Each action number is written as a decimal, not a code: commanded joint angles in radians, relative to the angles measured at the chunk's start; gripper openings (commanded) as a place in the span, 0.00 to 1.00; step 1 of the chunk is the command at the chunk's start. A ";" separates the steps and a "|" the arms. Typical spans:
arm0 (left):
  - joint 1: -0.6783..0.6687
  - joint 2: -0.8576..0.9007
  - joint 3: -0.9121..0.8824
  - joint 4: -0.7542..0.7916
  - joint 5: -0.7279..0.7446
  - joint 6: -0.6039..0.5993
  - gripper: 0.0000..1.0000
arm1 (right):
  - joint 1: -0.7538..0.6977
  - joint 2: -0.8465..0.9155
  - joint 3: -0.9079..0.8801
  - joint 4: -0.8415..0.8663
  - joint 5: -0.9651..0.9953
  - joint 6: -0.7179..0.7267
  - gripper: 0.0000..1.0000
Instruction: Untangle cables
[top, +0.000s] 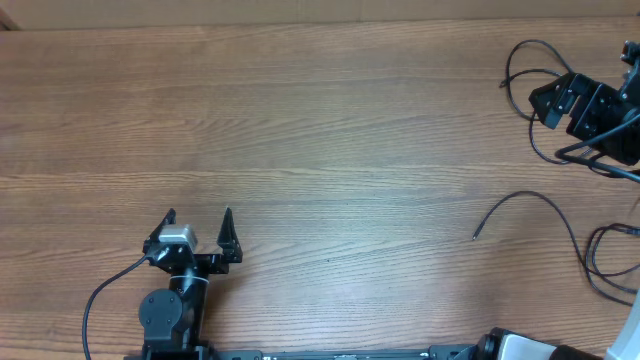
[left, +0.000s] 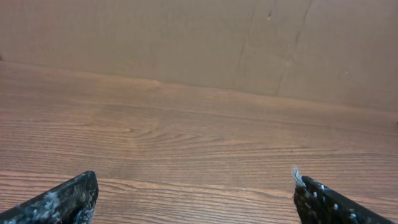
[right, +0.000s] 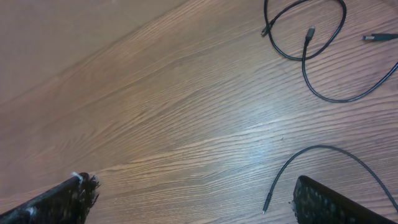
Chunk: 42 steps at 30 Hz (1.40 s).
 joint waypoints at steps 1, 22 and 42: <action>0.006 -0.011 -0.003 -0.003 -0.009 -0.014 1.00 | 0.001 -0.003 0.005 0.005 -0.002 0.002 1.00; 0.006 -0.011 -0.003 -0.003 -0.009 -0.013 0.99 | 0.206 -0.465 -0.663 0.806 0.013 0.026 1.00; 0.006 -0.011 -0.003 -0.003 -0.009 -0.014 0.99 | 0.261 -0.888 -1.816 2.420 0.006 0.187 1.00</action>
